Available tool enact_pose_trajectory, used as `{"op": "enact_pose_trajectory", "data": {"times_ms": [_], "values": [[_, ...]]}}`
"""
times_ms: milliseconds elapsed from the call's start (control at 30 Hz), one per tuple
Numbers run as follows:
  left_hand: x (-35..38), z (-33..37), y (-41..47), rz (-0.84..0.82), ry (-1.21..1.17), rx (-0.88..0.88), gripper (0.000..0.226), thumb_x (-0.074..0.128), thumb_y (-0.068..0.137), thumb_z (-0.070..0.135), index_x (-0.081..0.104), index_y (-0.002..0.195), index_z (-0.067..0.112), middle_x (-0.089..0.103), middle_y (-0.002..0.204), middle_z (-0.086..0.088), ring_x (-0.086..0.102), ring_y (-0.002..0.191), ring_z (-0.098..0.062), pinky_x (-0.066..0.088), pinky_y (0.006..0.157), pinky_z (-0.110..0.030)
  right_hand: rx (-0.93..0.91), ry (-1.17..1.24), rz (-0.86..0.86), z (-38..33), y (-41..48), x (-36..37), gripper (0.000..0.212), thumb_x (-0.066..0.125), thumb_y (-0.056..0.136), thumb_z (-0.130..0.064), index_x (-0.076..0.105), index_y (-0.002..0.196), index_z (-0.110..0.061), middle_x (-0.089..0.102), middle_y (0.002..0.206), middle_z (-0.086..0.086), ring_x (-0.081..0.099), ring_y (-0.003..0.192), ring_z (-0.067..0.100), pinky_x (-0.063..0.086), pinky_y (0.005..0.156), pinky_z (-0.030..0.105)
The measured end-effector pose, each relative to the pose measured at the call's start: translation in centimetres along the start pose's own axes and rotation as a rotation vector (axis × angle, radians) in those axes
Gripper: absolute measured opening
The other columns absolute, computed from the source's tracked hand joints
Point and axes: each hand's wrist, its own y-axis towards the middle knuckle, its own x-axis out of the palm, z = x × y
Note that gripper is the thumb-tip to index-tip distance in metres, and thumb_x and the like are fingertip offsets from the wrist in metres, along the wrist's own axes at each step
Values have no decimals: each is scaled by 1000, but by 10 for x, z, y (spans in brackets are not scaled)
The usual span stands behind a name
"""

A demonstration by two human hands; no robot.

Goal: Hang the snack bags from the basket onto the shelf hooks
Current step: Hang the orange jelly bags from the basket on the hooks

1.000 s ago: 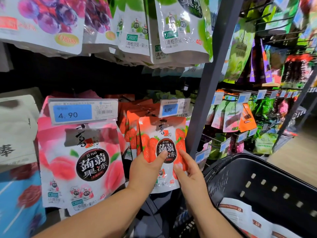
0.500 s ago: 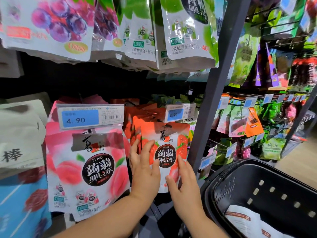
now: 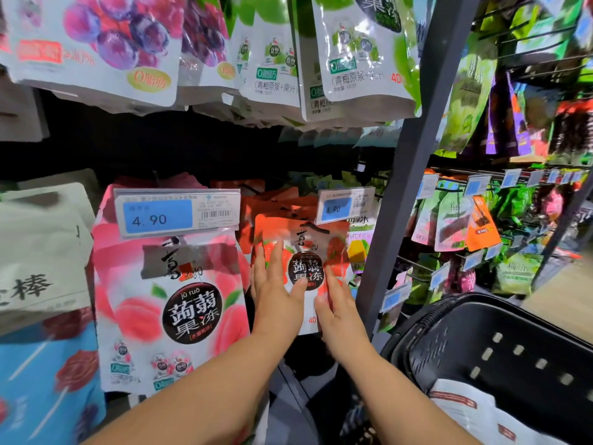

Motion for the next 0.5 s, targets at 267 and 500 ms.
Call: {"op": "enact_pose_trajectory", "data": {"times_ms": [267,500], "values": [[2,-7,19,15,52,-92,77,57,97,20,10,152,48,-12,162,18,1,151,-14,13,121,-36,43,-9,-31,5,22,7,54,33,107,-35,18,157,-23,11,164,-5,16,147,9,14,101,13],[3,-10,33,85,73,-119,74,56,98,15,15,153,43,-9,163,13,8,150,-16,14,118,-33,19,-61,-75,10,45,14,56,37,105,-33,15,156,-39,11,164,-5,20,148,17,25,114,32]]}}
